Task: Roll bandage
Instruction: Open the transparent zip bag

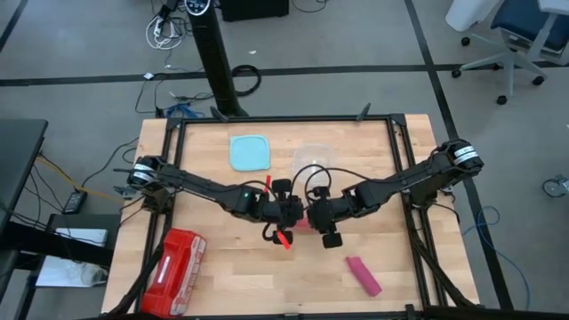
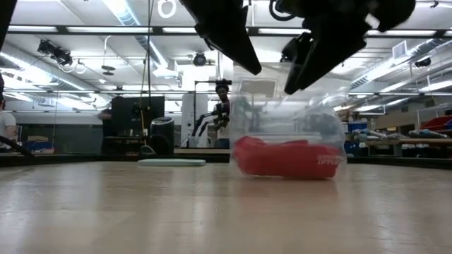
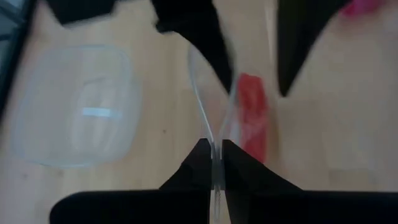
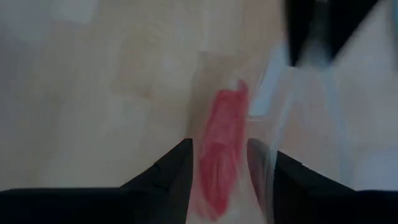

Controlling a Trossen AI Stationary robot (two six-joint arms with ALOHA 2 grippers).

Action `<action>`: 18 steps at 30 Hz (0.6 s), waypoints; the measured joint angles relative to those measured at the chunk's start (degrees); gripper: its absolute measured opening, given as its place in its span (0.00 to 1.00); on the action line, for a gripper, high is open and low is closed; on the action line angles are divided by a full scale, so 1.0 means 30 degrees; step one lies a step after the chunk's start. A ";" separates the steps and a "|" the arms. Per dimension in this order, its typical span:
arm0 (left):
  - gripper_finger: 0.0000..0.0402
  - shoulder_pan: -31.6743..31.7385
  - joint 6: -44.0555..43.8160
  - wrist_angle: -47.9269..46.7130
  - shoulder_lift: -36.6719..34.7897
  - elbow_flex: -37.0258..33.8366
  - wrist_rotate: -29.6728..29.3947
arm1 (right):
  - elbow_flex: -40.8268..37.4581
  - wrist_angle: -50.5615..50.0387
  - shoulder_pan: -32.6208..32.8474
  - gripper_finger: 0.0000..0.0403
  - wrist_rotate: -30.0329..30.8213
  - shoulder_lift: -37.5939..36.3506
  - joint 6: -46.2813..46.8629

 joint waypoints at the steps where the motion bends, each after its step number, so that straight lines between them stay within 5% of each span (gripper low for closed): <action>1: 0.05 -0.0002 0.0039 0.0080 0.0000 0.0008 -0.0293 | 0.0113 -0.0012 -0.0109 0.37 -0.0607 -0.0008 0.0010; 4: 0.05 0.0051 0.0455 0.0109 0.0003 0.0008 0.0238 | 0.0162 0.0130 0.0059 0.37 -0.0847 -0.0004 -0.2565; 11: 0.05 0.0056 0.1559 0.0261 -0.0116 0.0008 0.5029 | 0.0176 0.0749 0.1455 0.37 0.0080 0.0004 -0.7581; 18: 0.05 0.0579 0.2664 0.0716 -0.1301 0.0008 0.8239 | 0.0176 0.0743 0.3133 0.37 0.4366 0.0006 -1.0611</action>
